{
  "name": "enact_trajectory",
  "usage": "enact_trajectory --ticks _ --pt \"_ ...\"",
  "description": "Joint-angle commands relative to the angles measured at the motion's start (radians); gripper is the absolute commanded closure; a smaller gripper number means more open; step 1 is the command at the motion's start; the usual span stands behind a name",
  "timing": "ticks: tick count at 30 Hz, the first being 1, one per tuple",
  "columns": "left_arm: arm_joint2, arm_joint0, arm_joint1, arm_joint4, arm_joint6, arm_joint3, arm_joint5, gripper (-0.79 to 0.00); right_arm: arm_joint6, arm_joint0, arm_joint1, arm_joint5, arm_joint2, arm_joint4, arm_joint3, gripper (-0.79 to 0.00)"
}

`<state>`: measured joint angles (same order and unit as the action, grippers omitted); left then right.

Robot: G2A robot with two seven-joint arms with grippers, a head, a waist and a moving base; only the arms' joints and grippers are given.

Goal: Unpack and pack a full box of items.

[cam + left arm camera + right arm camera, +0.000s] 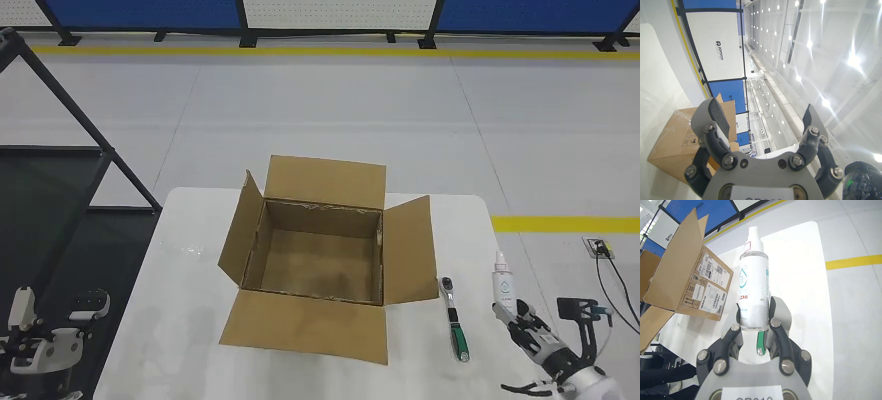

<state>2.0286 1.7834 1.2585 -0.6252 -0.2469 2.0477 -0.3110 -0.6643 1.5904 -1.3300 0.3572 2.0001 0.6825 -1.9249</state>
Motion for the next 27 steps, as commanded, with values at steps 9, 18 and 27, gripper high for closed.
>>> enact_trajectory --ticks 9,18,27 --pt "0.0 0.0 0.0 0.0 0.0 0.0 0.0 -0.785 -0.07 -0.046 0.015 -0.05 -0.051 0.095 0.123 0.0" --pt "0.0 0.0 0.0 0.0 0.0 0.0 0.0 -0.785 -0.118 -0.132 0.034 -0.066 -0.103 0.14 0.278 0.0" --pt "0.0 0.0 0.0 0.0 0.0 0.0 0.0 -0.785 -0.162 -0.145 0.05 -0.074 -0.115 0.143 0.297 -0.431"
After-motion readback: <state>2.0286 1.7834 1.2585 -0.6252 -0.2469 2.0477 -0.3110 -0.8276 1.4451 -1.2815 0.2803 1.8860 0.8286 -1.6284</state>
